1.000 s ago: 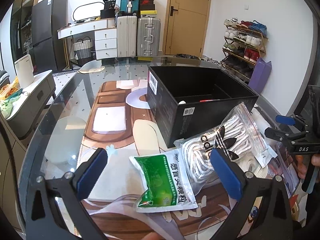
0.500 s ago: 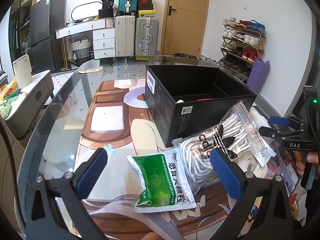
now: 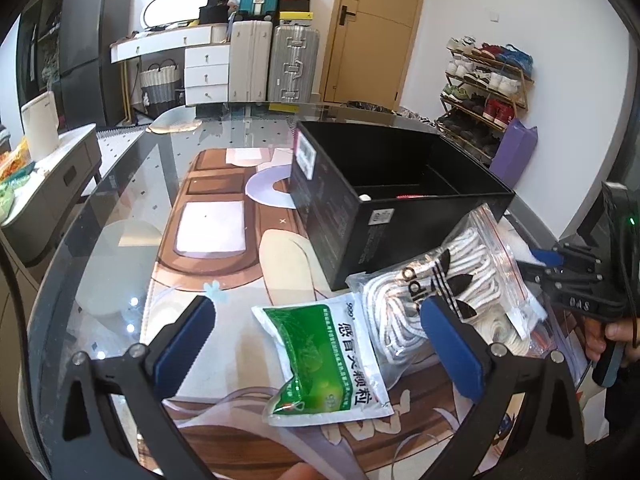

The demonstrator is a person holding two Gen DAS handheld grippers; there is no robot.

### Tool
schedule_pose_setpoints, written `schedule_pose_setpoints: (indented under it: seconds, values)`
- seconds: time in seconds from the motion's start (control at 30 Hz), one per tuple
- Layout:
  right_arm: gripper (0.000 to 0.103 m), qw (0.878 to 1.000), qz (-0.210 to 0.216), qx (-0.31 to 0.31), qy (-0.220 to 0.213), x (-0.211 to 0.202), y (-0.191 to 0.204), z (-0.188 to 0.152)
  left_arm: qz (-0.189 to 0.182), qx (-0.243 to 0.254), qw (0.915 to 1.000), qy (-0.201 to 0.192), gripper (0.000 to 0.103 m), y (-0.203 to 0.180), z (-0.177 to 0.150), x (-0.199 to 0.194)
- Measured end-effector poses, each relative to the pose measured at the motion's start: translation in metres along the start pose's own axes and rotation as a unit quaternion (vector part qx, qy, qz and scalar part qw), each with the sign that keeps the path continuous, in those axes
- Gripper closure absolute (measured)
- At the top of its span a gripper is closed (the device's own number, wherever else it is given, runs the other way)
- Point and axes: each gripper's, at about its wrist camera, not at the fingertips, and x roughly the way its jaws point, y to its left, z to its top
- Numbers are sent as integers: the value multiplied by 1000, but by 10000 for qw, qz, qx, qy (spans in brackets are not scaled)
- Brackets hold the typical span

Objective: Organize soft objects
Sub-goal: 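Grasp the white foam piece with the right gripper and lift it, then hold the foam with the right gripper while the left gripper grasps the green sachet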

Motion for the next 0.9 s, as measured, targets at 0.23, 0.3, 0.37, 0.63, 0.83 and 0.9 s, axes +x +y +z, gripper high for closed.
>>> schedule_pose_setpoints:
  seconds: [0.23, 0.3, 0.37, 0.63, 0.83, 0.9]
  values:
    - [65, 9997, 36, -126, -183, -16, 4, 0, -103, -287, 9995, 40, 0, 10, 1, 2]
    - [65, 9994, -14, -17, -334, -26, 3, -1, -115, -331, 9994, 79, 0, 11, 1, 3]
    - [65, 9988, -33, 47, -481, -36, 4, -1, -51, -283, 9995, 101, 0, 10, 2, 3]
    - [66, 9953, -117, 240, -928, -76, 15, 1, 279, 359, 9988, 183, 0, -10, -2, -1]
    - [66, 9943, -84, 343, -1009, -86, 20, -1, 377, 624, 9962, 475, 0, -11, -9, -1]
    - [65, 9942, -36, 364, -1007, -85, 20, -2, 423, 654, 9952, 594, 0, -9, -11, 1]
